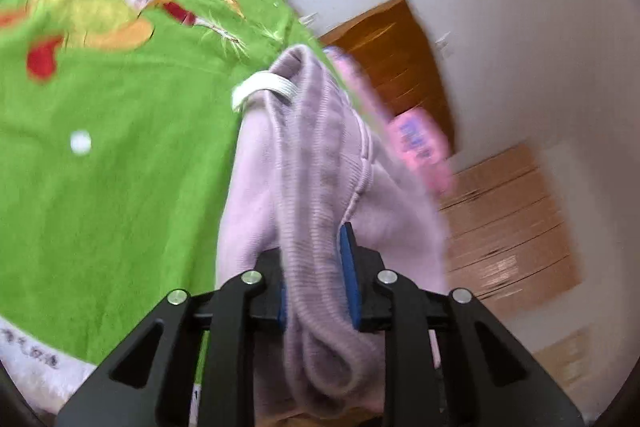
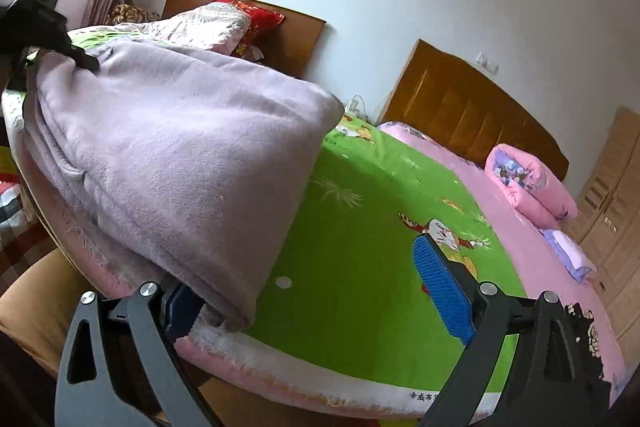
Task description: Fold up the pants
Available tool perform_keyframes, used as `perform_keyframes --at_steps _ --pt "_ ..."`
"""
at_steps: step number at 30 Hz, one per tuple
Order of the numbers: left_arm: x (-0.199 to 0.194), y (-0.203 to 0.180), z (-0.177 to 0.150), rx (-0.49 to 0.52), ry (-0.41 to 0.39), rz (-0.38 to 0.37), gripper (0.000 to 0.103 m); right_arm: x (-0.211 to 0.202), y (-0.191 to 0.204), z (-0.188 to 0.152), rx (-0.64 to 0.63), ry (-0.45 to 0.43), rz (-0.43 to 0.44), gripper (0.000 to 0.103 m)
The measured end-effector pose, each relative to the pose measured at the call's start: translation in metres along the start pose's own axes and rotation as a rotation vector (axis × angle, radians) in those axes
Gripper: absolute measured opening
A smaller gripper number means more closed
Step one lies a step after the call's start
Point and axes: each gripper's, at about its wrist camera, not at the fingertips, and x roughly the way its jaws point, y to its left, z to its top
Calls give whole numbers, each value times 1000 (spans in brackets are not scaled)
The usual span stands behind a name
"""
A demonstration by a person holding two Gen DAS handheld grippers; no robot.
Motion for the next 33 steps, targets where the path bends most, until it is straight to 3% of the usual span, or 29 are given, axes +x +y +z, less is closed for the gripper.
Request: perform_keyframes --at_steps 3,5,6,7,10,13,15,17,20,23,24,26,27,33 --pt "1 -13 -1 45 -4 49 26 -1 0 2 -14 1 -4 91" --pt "-4 -27 -2 74 -2 86 34 -3 -4 1 16 12 59 91" --pt "-12 -35 -3 90 -24 110 46 -5 -9 1 32 15 106 91" --pt "-25 -46 -3 114 -77 146 64 -8 -16 0 46 12 156 92" --pt "-68 -85 -8 240 -221 260 71 -28 -35 -6 65 -12 357 92" --pt "-84 -126 -20 374 -243 262 84 -47 -59 1 122 -67 451 92" --pt "-72 -157 -35 481 -214 248 89 -57 -68 19 172 -131 485 92" --pt "-47 -176 -56 574 -150 261 90 -63 -64 35 217 -193 569 92" --pt "1 -167 -73 620 -67 392 90 -60 -40 52 212 -214 689 92" --pt "26 -132 -76 594 -34 466 90 -47 -1 52 115 -149 793 92" --pt "32 -121 -74 602 -43 473 90 -32 11 44 96 -64 836 92" --pt "35 -114 -74 632 -53 472 90 -4 27 22 89 35 827 90" --pt "36 -113 -74 634 -50 473 90 -5 25 19 97 1 839 90" --pt "40 -109 -69 632 -63 463 92 -15 22 24 86 23 856 90"
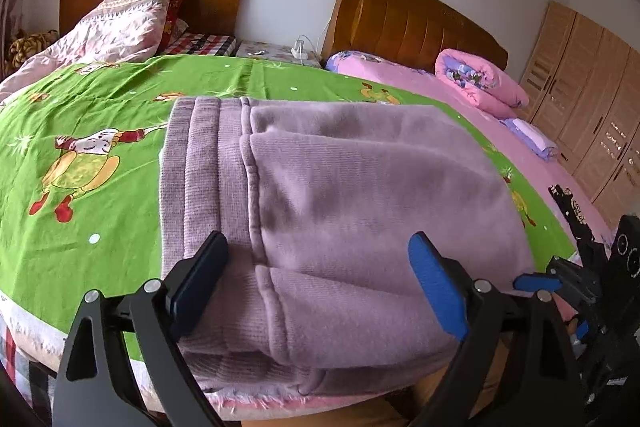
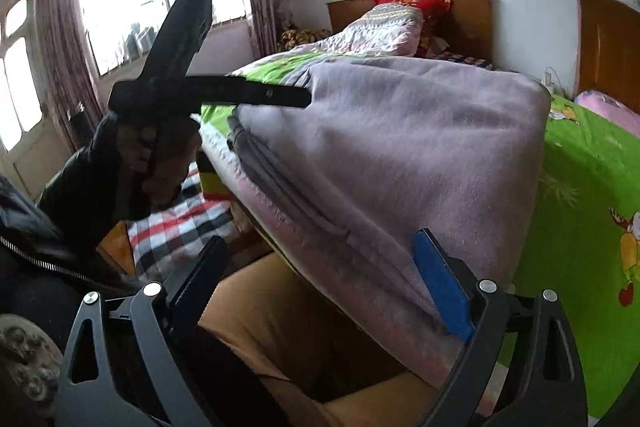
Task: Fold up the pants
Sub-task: 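Lay the folded pants on the sheet and open both tools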
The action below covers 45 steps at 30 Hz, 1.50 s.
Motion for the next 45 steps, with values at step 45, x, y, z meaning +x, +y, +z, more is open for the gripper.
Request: perform_keyframes --at_steps 45 --pt "-9 -27 -10 124 34 18 100 175 -125 192 136 414 -158 98"
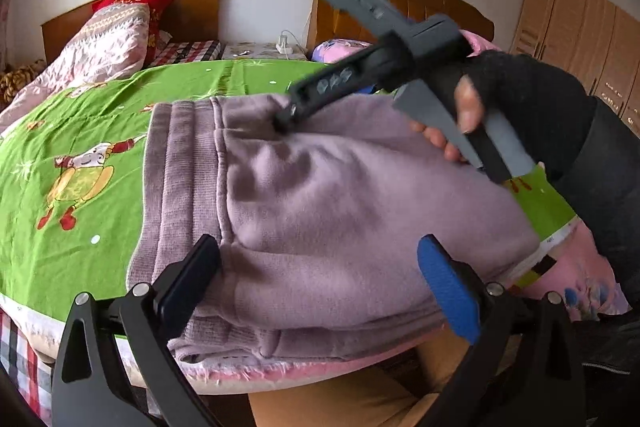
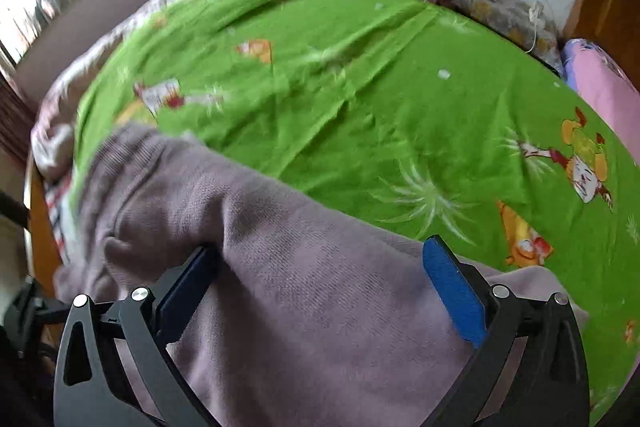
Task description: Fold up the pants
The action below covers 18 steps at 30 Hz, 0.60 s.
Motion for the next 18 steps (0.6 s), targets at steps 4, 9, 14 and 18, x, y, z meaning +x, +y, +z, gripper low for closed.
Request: perform_keyframes --at_steps 4,9,14,18 --pt "-1 -5 -3 27 -6 30 100 -52 -4 -22 61 -132 120 98" --pt "3 -12 -5 59 -6 77 101 -55 13 -45 -51 -100 -94 98" --pt "4 -14 -6 80 2 93 101 -34 -4 -49 12 -70 -94 98" --pt "4 -16 -7 99 5 103 101 -69 -9 -59 97 -200 31 98"
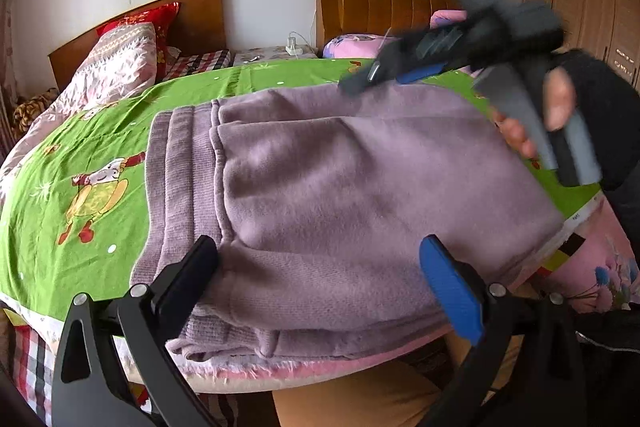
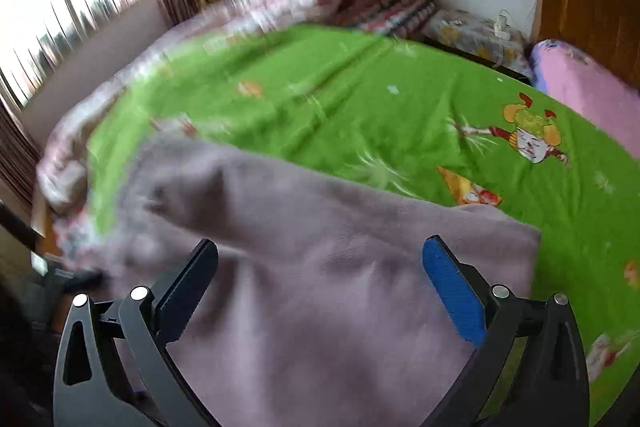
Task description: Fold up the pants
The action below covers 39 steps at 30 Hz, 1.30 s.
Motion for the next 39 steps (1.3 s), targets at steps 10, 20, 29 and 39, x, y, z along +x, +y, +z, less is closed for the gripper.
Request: perform_keyframes --at_steps 10,20,29,39 --pt "0 -2 -2 7 -11 7 101 -59 6 -89 -14 -77 -82 99" --pt "0 -13 1 23 6 67 101 -57 6 -132 10 -144 -163 99" --pt "-3 -27 -3 71 9 144 101 -48 -10 -163 103 -185 -80 99" --pt "3 -30 -7 84 7 171 102 -45 -11 -170 133 -203 -70 99"
